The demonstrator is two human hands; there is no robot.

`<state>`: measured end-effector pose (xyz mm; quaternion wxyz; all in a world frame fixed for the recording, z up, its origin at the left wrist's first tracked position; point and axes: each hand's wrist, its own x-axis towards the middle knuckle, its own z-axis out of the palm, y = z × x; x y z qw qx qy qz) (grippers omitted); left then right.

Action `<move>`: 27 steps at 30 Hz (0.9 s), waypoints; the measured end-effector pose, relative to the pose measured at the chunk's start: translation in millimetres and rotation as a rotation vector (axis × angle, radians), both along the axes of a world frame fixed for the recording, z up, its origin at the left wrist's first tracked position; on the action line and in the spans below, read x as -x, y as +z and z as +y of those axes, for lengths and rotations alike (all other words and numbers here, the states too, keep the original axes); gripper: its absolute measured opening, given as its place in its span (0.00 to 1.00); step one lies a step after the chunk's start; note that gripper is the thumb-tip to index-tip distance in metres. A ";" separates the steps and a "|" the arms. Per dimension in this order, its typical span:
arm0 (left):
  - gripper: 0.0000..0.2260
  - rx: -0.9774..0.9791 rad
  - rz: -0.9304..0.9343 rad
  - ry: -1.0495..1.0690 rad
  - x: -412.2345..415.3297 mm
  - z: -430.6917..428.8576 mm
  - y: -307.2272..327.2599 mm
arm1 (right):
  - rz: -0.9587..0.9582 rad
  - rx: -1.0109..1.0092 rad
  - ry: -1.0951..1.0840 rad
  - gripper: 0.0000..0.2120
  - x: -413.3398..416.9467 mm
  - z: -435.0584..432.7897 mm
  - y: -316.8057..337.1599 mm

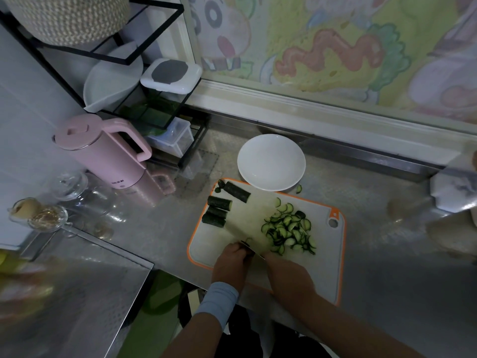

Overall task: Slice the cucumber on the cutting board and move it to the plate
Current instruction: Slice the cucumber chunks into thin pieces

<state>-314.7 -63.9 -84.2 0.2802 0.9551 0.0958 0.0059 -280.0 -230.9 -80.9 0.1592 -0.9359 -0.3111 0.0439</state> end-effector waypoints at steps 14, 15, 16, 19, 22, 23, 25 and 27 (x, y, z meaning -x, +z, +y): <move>0.07 0.009 -0.008 0.022 1.1 1.0 -6.8 | 0.216 0.160 -0.053 0.21 16.9 -31.1 12.0; 0.07 0.013 -0.005 0.026 1.6 1.0 -7.6 | 0.231 0.136 -0.049 0.21 14.7 -29.7 11.5; 0.06 0.016 -0.013 0.027 2.1 0.9 -8.3 | 0.227 0.115 -0.037 0.20 12.0 -27.3 11.1; 0.06 0.025 -0.066 0.030 3.4 0.1 -11.3 | 0.119 0.086 0.009 0.15 6.4 -13.6 4.6; 0.06 0.015 -0.071 0.048 5.0 -1.6 -12.1 | 0.044 0.002 0.038 0.18 -1.0 0.7 -2.4; 0.06 0.013 -0.054 0.055 5.5 -2.1 -12.2 | 0.036 0.003 0.040 0.19 -2.6 3.2 -4.3; 0.06 0.016 -0.018 0.063 5.5 -1.9 -10.4 | 0.105 0.035 0.035 0.20 -4.2 4.9 -1.9; 0.06 0.017 0.010 0.069 4.5 -1.5 -8.2 | 0.113 -0.001 0.017 0.20 -4.1 -0.4 1.5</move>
